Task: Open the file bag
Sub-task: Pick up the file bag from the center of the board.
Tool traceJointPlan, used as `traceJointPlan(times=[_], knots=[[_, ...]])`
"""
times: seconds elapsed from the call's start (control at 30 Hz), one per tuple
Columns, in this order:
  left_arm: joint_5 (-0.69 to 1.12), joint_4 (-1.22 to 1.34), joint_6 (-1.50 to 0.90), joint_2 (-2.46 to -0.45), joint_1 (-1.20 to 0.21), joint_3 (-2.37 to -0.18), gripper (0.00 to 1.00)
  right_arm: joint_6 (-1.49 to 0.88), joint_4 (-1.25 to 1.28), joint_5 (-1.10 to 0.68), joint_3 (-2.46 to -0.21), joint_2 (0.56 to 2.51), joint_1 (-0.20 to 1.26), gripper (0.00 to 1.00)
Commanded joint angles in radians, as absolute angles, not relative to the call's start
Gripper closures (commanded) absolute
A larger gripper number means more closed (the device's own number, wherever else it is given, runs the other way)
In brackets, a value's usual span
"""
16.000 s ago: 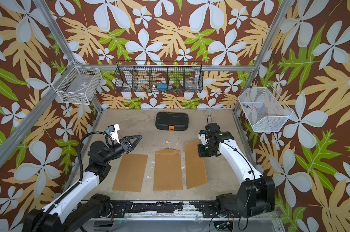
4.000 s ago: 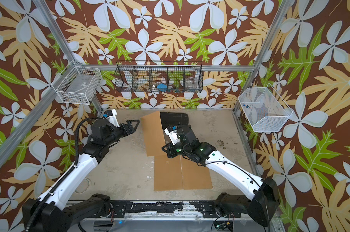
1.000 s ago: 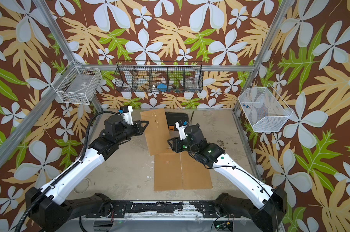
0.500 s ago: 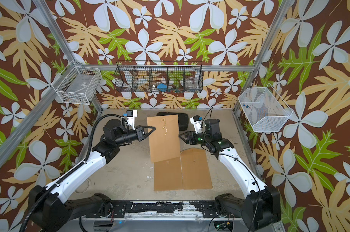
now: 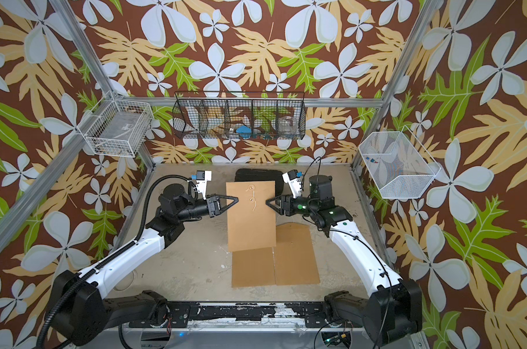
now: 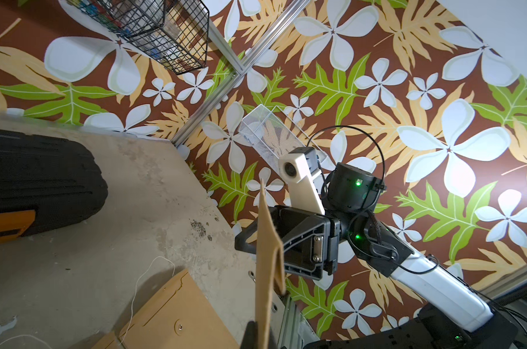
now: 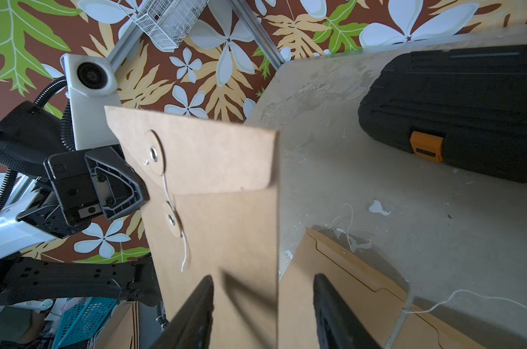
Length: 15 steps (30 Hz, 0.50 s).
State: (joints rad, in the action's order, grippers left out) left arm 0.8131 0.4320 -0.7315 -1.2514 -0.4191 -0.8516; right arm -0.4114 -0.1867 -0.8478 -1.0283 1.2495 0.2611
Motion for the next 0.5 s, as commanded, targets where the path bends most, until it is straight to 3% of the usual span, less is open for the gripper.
traceJointPlan(times=[0.0, 0.23, 0.47], knots=[[0.857, 0.514, -0.759, -1.246, -0.416, -0.841, 1.0, -0.41, -0.137, -0.902, -1.037, 1.252, 0.26, 0.47], [0.842, 0.492, -0.734, -1.265, -0.416, -0.826, 1.0, -0.43, -0.091, -0.992, -1.048, 1.246, 0.261, 0.57], [0.828, 0.491, -0.726, -1.303, -0.416, -0.843, 0.97, -0.42, -0.095, -1.045, -1.048, 1.239, 0.261, 0.85]])
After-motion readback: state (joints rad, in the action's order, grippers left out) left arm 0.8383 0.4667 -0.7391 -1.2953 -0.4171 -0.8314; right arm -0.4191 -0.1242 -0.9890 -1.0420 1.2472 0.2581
